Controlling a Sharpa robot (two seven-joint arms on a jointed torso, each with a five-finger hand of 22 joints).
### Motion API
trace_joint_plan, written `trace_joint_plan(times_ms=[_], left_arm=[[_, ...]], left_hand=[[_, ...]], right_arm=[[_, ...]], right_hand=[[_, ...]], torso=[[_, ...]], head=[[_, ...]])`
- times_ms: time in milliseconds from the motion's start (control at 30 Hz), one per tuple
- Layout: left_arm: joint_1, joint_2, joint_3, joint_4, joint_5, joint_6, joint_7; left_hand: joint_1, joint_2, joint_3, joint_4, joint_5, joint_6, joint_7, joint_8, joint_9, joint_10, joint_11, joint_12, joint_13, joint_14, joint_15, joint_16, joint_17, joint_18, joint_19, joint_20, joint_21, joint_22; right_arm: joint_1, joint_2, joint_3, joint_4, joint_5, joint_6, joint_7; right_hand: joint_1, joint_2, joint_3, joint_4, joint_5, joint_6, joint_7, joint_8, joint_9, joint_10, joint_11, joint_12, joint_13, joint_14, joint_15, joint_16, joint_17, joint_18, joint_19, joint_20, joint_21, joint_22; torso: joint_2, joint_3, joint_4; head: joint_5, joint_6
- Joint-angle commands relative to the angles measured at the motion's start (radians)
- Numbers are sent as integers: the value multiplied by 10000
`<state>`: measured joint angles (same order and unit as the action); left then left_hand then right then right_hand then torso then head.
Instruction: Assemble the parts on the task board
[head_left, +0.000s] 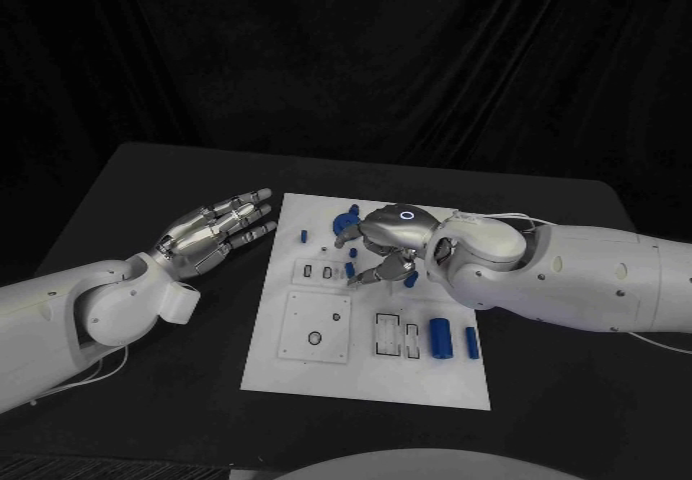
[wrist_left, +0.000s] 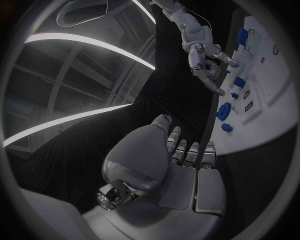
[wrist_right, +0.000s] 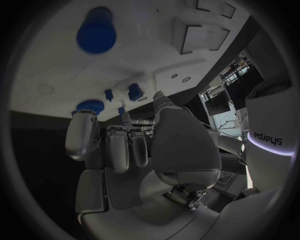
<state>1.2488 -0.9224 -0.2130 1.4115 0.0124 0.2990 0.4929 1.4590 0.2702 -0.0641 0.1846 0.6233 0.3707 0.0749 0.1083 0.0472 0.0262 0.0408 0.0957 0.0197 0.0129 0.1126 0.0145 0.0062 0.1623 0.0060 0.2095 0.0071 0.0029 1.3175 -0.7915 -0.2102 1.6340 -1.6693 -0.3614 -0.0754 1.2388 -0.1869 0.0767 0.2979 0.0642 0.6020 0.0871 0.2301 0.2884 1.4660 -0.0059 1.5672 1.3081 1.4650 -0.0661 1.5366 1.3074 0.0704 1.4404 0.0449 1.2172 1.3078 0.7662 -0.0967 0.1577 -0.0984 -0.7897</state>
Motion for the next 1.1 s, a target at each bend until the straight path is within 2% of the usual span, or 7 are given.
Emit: trace_joint_plan(times_ms=[33,433,600,733,833,900,1100], left_arm=[[5,-104,10,175,-4,-472,515],[324,-495,13,827,-1649,-2236,1217],[577,-556,14,1055,-3983,-3826,1523],[851,-518,15,1206,-6814,-5179,1353],[1022,-421,15,1327,-8617,-5657,590],[1149,-253,15,1375,-9669,-5641,-392],[1471,325,17,1410,-10882,-4342,-3185]], left_hand=[[-18,-207,38,-98,36,-427,-110,-71,-43,48,97,34,13,-3,44,-17,2,118,34,105,-2,26],[21,-812,-81,-40,-544,-135,-32,334,21,1041,921,1712,284,939,199,878,269,196,552,361,322,218],[229,-1125,-142,292,-1431,1296,277,968,214,4357,1500,5329,1454,5641,466,4637,1576,167,5323,549,3231,1656],[551,-1372,-196,1119,-2182,3117,469,1519,323,5771,824,9870,4571,8159,-270,9456,4308,133,8863,-186,6200,3249],[318,-1443,-342,877,-2840,4029,492,1781,446,11503,307,13455,11128,12302,-770,13876,10676,109,9891,-639,8342,4966],[-575,-1369,-780,920,-3911,4870,530,2302,734,14442,160,14521,14436,14759,-1009,15312,14473,-534,11978,-913,11767,9369],[-3073,-960,-1908,1051,-5500,5975,288,3176,1533,15446,4,14751,15511,15579,-1111,15563,15646,-1237,14224,-1047,14846,13928]], right_arm=[[366,-299,30,348,-62,-1931,717],[2114,-2194,29,1716,923,-3524,1221],[2317,-2358,28,1568,1081,-3301,1098],[2345,-2361,27,1438,1127,-3048,961],[2320,-2362,26,1366,1141,-2882,861],[2273,-2396,26,1323,1147,-2754,761],[2116,-2445,26,1188,1153,-2429,511]], right_hand=[[-258,-4,-91,-8,-86,93,-46,-66,-37,1048,-15,36,2627,985,-12,94,2411,-28,104,-2,169,1745],[-1386,304,-23,-17,-130,1133,-55,349,17,1048,-46,36,2627,1058,-56,342,2634,-219,488,-67,1189,1999],[-1062,474,175,-37,-72,1765,-41,879,299,1048,-26,36,2627,1058,-36,342,2634,-235,513,-47,1300,2018],[-732,752,356,-62,231,1917,-37,1156,462,1048,-25,36,2627,1058,-30,342,2634,-239,519,-40,1349,2025],[-539,897,426,-86,549,2038,-49,1347,576,1048,-32,36,2627,1058,-36,342,2634,-240,519,-41,1372,2027],[-503,937,438,-90,596,2060,-50,1386,600,1048,-32,36,2627,1058,-37,342,2634,-236,510,-41,1354,2021],[-304,1074,485,-130,838,2044,-36,1475,668,1048,-23,36,2627,1058,-32,342,2634,-228,490,-39,1324,2009]], torso=[[-2,3,0],[-14,47,-21],[-59,143,-56],[-106,224,-64],[-147,295,-89],[-182,363,-142],[-298,629,-330]], head=[[33,78],[199,331],[290,458],[363,489],[413,459],[505,461],[673,328]])
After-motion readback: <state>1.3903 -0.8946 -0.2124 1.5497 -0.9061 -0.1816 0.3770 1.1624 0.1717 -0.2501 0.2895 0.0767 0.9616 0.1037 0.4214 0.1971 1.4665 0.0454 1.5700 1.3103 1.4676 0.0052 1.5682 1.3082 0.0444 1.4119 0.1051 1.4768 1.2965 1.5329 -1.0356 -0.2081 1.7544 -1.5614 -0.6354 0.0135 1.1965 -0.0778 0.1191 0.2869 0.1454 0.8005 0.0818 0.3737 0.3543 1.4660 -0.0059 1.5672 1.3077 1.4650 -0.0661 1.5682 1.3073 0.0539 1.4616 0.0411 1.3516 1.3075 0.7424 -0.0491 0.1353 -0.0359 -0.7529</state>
